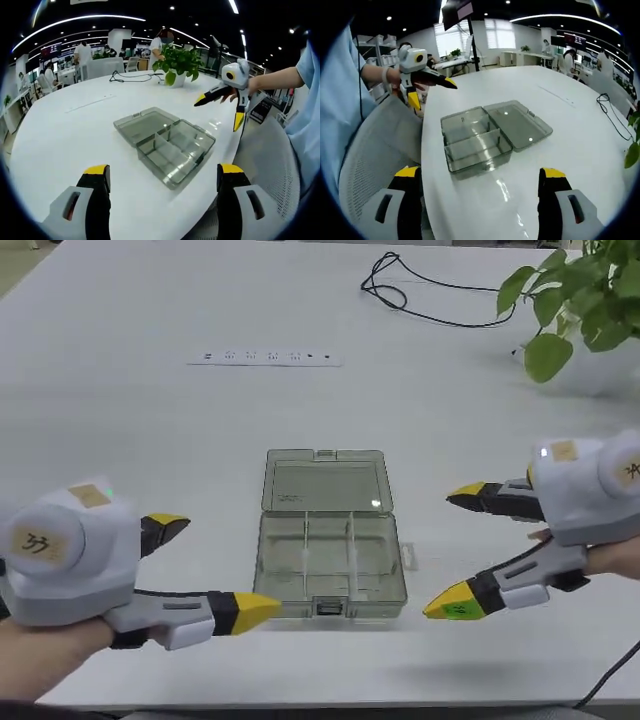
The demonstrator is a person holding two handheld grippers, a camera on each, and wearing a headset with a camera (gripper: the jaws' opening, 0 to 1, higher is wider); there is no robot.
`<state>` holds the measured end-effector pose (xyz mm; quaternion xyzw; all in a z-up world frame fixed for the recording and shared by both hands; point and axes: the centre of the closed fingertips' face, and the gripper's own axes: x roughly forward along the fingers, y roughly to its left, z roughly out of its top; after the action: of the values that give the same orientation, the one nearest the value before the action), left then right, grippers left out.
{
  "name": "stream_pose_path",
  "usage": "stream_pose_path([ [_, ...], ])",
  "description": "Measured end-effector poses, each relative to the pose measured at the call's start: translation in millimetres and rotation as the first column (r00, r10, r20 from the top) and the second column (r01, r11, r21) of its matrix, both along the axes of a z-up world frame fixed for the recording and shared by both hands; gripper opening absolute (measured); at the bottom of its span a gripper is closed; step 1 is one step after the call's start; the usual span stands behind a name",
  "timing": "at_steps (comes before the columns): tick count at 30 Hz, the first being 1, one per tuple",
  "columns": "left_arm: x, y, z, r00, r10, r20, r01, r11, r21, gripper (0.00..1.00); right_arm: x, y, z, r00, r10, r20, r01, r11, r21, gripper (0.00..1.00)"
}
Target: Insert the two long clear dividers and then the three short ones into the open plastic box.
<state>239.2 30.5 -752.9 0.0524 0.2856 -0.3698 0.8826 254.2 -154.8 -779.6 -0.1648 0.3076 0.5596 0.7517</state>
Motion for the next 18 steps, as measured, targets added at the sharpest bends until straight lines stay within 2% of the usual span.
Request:
stream_pose_path([
  [3, -1.1, 2.1, 0.9, 1.000, 0.003, 0.002, -0.003, 1.000, 0.002, 0.90, -2.9, -0.2, -5.7, 1.000, 0.027, -0.011, -0.027, 0.999, -0.035, 0.93],
  [7, -3.3, 4.0, 0.8, 1.000, 0.008, 0.002, -0.008, 1.000, 0.004, 0.89, -3.7, -2.4, -17.0, 0.997, 0.076, -0.006, -0.076, 0.990, -0.120, 0.88],
  [8, -3.8, 4.3, 0.6, 1.000, 0.009, 0.002, -0.009, 1.000, 0.005, 0.89, -3.1, -3.6, -19.6, 0.997, 0.078, -0.008, -0.078, 0.987, -0.143, 0.87],
  [9, -4.5, 4.9, 0.3, 1.000, 0.010, 0.003, -0.010, 1.000, 0.007, 0.89, -1.4, -10.5, -25.7, 0.998, 0.054, -0.031, -0.059, 0.978, -0.200, 0.86],
  [11, -4.4, 5.5, -1.1, 1.000, 0.015, 0.001, -0.015, 1.000, 0.007, 0.89, 1.2, -6.1, -26.0, 0.995, 0.096, 0.006, -0.093, 0.977, -0.191, 0.82],
  [13, -4.9, 5.2, -2.5, 1.000, 0.014, -0.002, -0.014, 1.000, 0.007, 0.89, -0.7, -10.4, -31.1, 0.996, 0.088, -0.031, -0.093, 0.970, -0.223, 0.75],
  [18, -5.1, 3.8, -2.4, 1.000, 0.013, -0.001, -0.013, 1.000, 0.006, 0.89, -1.2, -16.9, -42.5, 0.991, 0.125, -0.051, -0.134, 0.952, -0.275, 0.63],
])
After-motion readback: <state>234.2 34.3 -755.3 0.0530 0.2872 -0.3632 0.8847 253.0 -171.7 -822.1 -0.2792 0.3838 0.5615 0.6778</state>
